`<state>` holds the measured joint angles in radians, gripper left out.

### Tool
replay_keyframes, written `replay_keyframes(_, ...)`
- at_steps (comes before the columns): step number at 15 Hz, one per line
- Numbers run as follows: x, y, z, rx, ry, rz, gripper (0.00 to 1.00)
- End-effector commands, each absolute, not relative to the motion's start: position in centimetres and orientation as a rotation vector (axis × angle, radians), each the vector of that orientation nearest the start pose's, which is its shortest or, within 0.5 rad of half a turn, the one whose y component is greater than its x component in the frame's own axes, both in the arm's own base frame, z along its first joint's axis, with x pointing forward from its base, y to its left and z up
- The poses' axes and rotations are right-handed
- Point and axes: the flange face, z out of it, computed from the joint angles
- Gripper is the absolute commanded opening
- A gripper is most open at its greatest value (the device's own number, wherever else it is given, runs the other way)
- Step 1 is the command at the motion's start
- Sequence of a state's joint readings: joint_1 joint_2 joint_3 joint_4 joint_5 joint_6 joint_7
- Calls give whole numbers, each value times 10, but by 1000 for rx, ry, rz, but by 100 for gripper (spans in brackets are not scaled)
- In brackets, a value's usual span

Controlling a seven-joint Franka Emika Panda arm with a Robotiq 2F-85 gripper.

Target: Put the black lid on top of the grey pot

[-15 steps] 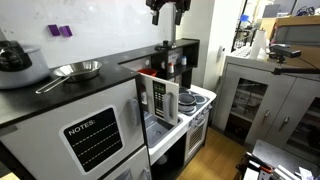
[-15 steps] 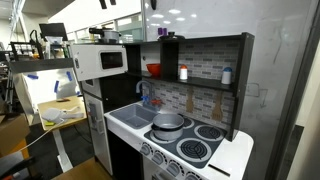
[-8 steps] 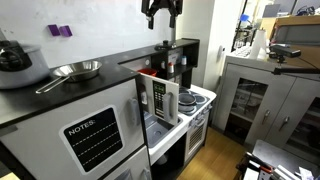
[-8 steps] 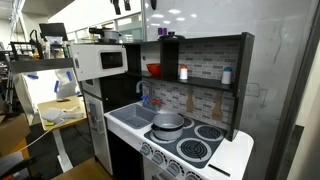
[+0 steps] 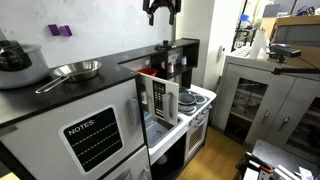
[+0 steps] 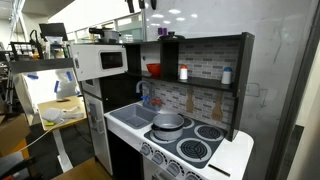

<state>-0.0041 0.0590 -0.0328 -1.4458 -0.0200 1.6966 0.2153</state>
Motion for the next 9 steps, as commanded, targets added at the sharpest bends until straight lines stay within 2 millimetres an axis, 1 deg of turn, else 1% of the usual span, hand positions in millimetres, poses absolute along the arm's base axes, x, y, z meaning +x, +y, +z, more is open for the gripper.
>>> replay_keyframes(1,599,-41,669,-3105,408,-259,100)
replay_keyframes(6,613,-64,670,-3092,451,-256,100)
replay_keyframes(9,622,-77,667,-3087,471,-248,100)
